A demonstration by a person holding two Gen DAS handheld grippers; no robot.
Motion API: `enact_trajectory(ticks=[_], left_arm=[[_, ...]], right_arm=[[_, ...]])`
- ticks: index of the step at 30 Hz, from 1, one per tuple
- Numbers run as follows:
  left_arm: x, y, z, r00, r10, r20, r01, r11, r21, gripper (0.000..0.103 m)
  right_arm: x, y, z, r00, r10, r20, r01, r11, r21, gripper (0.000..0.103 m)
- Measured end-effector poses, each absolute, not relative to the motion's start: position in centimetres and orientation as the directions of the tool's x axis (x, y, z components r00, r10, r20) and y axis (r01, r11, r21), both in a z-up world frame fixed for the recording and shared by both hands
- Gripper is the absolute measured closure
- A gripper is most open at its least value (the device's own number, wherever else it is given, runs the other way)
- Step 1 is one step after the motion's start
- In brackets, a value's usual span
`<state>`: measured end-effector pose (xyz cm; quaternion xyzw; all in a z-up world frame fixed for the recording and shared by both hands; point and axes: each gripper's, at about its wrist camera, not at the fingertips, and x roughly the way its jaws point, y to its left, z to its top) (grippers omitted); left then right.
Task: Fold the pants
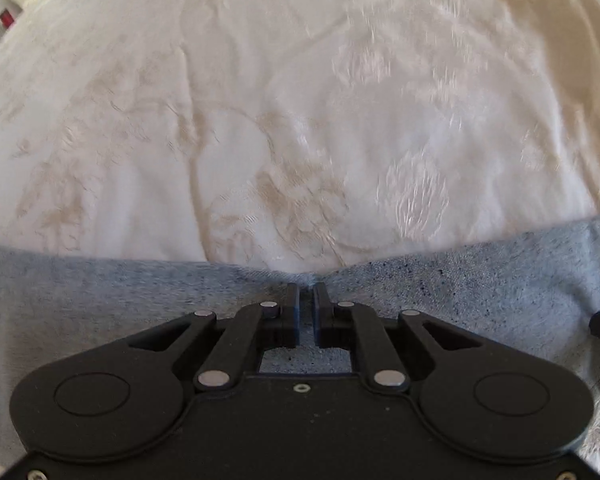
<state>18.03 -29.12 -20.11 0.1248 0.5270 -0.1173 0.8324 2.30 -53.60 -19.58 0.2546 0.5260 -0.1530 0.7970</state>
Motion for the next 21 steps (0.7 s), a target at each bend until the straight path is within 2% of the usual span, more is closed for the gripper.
enact_trajectory(ticks=[1, 3, 5, 10, 13, 21], left_arm=[[17.3, -28.6, -19.0, 0.452, -0.083, -0.888, 0.313, 0.947, 0.07, 0.087], [15.8, -27.3, -17.5, 0.479, -0.135, -0.868, 0.303, 0.953, 0.019, 0.087], [14.8, -27.0, -17.8, 0.431, -0.166, -0.887, 0.332, 0.943, -0.015, 0.087], [14.7, -28.2, -22.7, 0.326, -0.049, -0.944, 0.376, 0.923, 0.083, 0.089], [14.6, -29.0, -22.1, 0.321, -0.03, -0.947, 0.365, 0.926, 0.095, 0.092], [10.4, -26.3, -21.1, 0.292, -0.054, -0.955, 0.382, 0.922, 0.065, 0.09]], right_arm=[[2.2, -53.7, -19.3, 0.404, 0.031, -0.914, 0.513, 0.82, 0.254, 0.091], [1.4, -54.2, -18.5, 0.423, 0.045, -0.905, 0.523, 0.803, 0.284, 0.081], [0.3, -54.7, -17.7, 0.44, 0.045, -0.897, 0.542, 0.783, 0.305, 0.077], [-3.4, -55.7, -16.3, 0.482, 0.073, -0.873, 0.602, 0.697, 0.39, 0.073], [-5.6, -56.2, -16.5, 0.479, 0.081, -0.874, 0.641, 0.648, 0.412, 0.067], [-7.7, -56.2, -17.8, 0.481, 0.12, -0.868, 0.671, 0.588, 0.453, 0.064]])
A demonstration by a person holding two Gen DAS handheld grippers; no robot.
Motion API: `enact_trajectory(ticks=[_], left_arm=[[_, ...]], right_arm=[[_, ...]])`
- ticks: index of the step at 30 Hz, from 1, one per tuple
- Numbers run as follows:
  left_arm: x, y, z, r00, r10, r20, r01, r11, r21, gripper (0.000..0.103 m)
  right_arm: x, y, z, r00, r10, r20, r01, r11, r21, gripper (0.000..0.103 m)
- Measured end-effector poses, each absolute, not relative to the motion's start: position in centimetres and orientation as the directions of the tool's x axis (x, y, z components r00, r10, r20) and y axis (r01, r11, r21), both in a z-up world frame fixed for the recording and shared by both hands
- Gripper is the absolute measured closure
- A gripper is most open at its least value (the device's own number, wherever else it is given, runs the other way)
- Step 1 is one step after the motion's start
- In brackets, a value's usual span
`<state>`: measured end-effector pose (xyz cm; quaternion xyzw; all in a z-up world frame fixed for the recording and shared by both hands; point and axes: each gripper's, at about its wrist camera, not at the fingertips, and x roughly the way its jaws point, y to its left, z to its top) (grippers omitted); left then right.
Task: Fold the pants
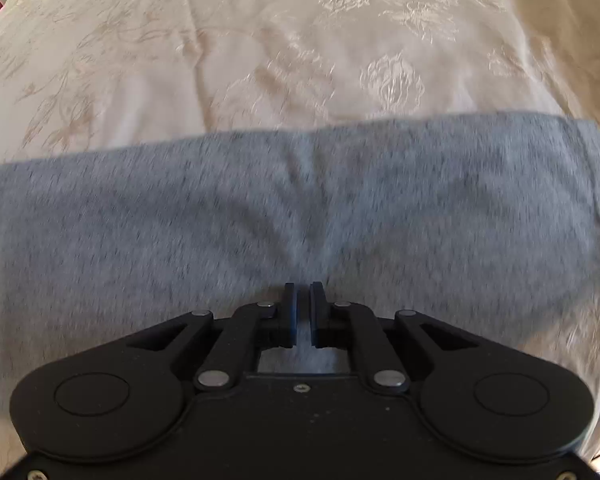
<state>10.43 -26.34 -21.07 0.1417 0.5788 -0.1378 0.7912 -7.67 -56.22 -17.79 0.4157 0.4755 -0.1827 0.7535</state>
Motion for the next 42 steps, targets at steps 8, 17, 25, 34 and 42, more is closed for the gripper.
enact_trajectory(ticks=[8, 17, 25, 34, 42], left_arm=[[9.0, -25.4, -21.3, 0.275, -0.053, -0.96, 0.357, 0.933, 0.051, 0.09], [9.4, -26.1, -21.5, 0.272, -0.06, -0.96, 0.354, 0.934, 0.041, 0.09], [10.7, -24.9, -21.5, 0.247, -0.089, -0.965, 0.341, 0.94, 0.001, 0.09], [11.8, -21.2, -17.9, 0.257, -0.135, -0.957, 0.298, 0.953, -0.055, 0.087], [11.7, -13.4, -16.0, 0.283, -0.157, -0.946, 0.216, 0.972, -0.097, 0.087]], right_arm=[[-3.9, -57.3, -21.1, 0.481, 0.112, -0.869, 0.721, 0.513, 0.466, 0.062], [-2.3, -58.6, -21.9, 0.496, 0.116, -0.861, 0.735, 0.473, 0.487, 0.067], [-2.1, -54.6, -15.5, 0.552, -0.012, -0.834, 0.569, 0.736, 0.366, 0.088], [-0.3, -49.5, -10.9, 0.609, -0.029, -0.793, 0.437, 0.846, 0.304, 0.088], [1.4, -42.3, -7.5, 0.64, -0.023, -0.768, 0.319, 0.917, 0.238, 0.088]])
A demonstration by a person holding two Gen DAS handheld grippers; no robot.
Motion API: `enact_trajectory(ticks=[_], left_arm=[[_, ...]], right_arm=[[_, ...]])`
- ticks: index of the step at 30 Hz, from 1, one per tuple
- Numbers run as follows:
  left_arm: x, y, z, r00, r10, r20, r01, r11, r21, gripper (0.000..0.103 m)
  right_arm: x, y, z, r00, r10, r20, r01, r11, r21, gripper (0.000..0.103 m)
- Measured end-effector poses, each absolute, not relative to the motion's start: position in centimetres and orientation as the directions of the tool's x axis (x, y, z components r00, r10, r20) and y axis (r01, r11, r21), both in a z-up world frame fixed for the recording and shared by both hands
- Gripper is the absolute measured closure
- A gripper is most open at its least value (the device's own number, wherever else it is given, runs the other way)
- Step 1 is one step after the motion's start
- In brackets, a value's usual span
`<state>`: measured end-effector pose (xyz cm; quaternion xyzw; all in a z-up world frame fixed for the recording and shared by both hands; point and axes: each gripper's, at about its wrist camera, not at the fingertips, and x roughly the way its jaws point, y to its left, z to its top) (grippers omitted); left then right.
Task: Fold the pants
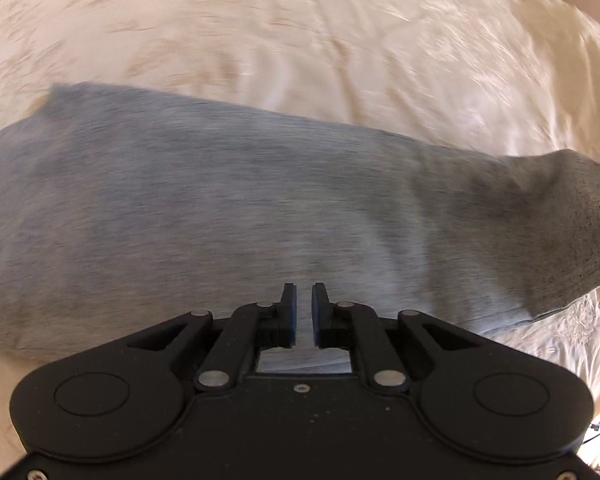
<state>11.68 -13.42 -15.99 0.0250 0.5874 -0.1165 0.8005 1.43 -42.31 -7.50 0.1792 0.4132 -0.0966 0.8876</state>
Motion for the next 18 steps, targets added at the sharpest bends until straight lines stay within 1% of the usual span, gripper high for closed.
enact_trajectory(ticks=[5, 10, 13, 16, 17, 18], left_arm=[[11.9, -8.5, -15.6, 0.29, -0.149, -0.945, 0.212, 0.973, -0.089, 0.087], [12.4, -2.7, -15.5, 0.29, -0.139, -0.947, 0.18, 0.98, -0.089, 0.087], [12.7, 0.5, -15.7, 0.287, -0.127, -0.95, 0.151, 0.985, -0.086, 0.087], [13.0, 3.4, -16.0, 0.279, -0.112, -0.954, 0.133, 0.988, -0.077, 0.087], [13.0, 4.2, -16.0, 0.277, -0.109, -0.955, 0.13, 0.989, -0.076, 0.087], [13.1, 4.8, -16.1, 0.275, -0.11, -0.955, 0.128, 0.989, -0.077, 0.087]], right_arm=[[3.1, -34.2, -5.7, 0.662, 0.01, -0.75, 0.216, 0.955, 0.203, 0.088], [5.2, -24.8, -5.8, 0.663, 0.097, -0.742, 0.118, 0.965, 0.232, 0.088], [6.5, -19.1, -7.1, 0.647, 0.142, -0.749, 0.063, 0.969, 0.238, 0.088], [8.0, -13.9, -9.6, 0.607, 0.163, -0.778, 0.016, 0.976, 0.217, 0.088], [8.5, -12.3, -10.7, 0.59, 0.158, -0.791, 0.011, 0.979, 0.204, 0.087], [9.0, -11.1, -11.9, 0.573, 0.153, -0.805, 0.012, 0.981, 0.195, 0.081]])
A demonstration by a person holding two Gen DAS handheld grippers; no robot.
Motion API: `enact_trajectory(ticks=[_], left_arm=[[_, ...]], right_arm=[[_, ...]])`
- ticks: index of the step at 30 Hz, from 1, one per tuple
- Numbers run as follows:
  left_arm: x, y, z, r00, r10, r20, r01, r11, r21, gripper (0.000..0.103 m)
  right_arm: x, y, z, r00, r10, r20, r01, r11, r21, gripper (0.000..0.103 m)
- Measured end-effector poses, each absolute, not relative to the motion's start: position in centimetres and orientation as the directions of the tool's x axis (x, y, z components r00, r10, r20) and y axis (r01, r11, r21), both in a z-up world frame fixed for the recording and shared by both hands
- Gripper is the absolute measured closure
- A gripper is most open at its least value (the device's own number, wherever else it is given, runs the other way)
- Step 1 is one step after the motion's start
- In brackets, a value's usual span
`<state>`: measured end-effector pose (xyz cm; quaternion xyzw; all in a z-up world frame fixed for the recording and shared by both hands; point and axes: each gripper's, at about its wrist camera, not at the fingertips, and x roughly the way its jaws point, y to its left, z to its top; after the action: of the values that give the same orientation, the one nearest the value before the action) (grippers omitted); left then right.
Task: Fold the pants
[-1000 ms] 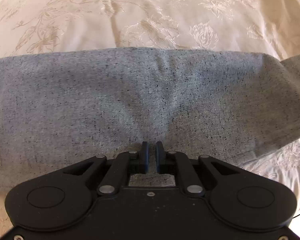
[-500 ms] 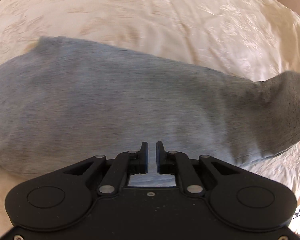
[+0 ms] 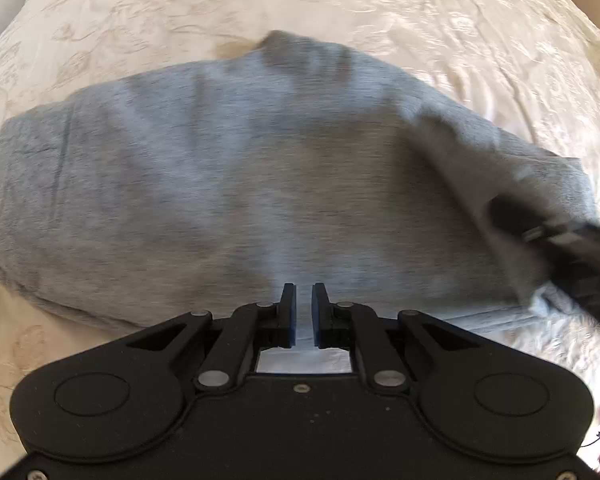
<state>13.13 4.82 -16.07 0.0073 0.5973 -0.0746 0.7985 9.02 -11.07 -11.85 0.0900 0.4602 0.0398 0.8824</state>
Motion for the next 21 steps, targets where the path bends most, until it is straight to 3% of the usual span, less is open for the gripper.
enact_trajectory(ticks=[2, 5, 11, 21], left_arm=[[13.3, 5.7, -16.1, 0.272, -0.116, -0.955, 0.13, 0.988, -0.083, 0.087], [13.7, 6.3, -15.9, 0.279, -0.132, -0.951, 0.154, 0.984, -0.092, 0.087], [15.1, 5.1, -15.2, 0.291, -0.194, -0.937, 0.189, 0.972, -0.142, 0.087], [16.4, 0.3, -14.3, 0.295, -0.254, -0.921, 0.207, 0.958, -0.198, 0.087]], right_arm=[[9.6, -9.5, -14.0, 0.524, 0.155, -0.838, 0.022, 0.981, 0.195, 0.073], [9.9, -8.8, -16.0, 0.414, 0.179, -0.892, 0.041, 0.976, 0.214, 0.07], [7.2, -12.0, -13.7, 0.461, 0.241, -0.854, 0.079, 0.947, 0.31, 0.067], [5.7, -17.5, -11.5, 0.536, 0.183, -0.824, 0.136, 0.945, 0.298, 0.065]])
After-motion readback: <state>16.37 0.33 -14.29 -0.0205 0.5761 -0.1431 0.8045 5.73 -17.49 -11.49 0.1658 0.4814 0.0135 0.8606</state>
